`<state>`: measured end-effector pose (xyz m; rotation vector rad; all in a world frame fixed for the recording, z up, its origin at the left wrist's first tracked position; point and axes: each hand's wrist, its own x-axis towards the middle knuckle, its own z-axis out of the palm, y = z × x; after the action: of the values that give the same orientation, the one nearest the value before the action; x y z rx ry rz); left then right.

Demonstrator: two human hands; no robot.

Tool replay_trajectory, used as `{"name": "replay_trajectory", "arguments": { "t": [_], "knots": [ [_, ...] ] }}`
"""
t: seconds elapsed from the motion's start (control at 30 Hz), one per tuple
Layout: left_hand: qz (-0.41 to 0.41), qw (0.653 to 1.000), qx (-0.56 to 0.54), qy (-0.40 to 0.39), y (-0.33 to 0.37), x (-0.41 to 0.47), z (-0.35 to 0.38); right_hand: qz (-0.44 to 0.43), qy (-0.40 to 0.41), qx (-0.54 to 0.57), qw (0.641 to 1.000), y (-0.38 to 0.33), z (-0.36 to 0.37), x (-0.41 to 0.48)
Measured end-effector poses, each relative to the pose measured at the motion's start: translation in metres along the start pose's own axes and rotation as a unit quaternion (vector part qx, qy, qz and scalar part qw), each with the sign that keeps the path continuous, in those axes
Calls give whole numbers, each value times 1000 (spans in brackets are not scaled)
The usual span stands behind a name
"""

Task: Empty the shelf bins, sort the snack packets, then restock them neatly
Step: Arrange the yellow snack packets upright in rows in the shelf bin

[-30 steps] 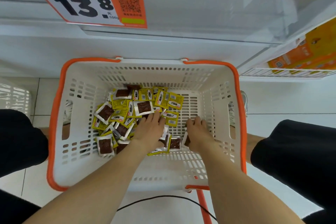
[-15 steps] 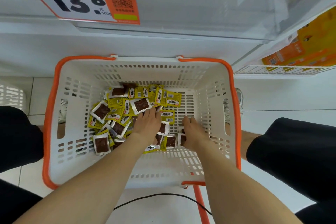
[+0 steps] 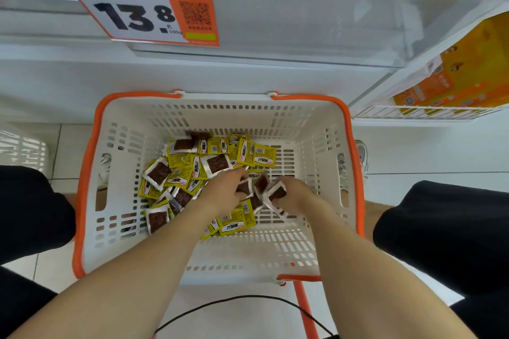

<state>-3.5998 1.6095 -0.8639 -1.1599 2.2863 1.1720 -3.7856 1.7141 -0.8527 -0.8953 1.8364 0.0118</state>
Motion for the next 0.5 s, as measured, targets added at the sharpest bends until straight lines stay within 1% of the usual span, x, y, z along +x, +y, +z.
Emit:
{"name": "replay_trajectory", "arguments": {
  "t": [0.1,0.17,0.2,0.23,0.27,0.33,0.37,0.43,0.5],
  "knots": [
    [-21,989,-139,49,0,-3,-15,11,22,163,986,-4,-16,-1],
    [-52,975,-203,71,1,-7,-23,13,18,277,961,-10,-26,-8],
    [-76,965,-239,78,4,-11,-27,16,2,341,940,-15,-29,-12],
    [-107,948,-289,81,6,-12,-30,11,-21,389,921,-18,-32,-16],
    [-134,922,-355,74,9,-14,-33,1,-46,434,900,-23,-34,-18],
    [-172,861,-476,55,15,-17,-40,-23,-66,473,878,-28,-36,-19],
    [-179,833,-521,44,17,-19,-44,-32,-61,475,877,-35,-37,-21],
    [-167,786,-595,27,22,-24,-55,-53,-33,471,880,-51,-41,-28],
    [-145,763,-630,29,31,-34,-69,-63,-8,468,881,-67,-46,-35]
  ]
}}
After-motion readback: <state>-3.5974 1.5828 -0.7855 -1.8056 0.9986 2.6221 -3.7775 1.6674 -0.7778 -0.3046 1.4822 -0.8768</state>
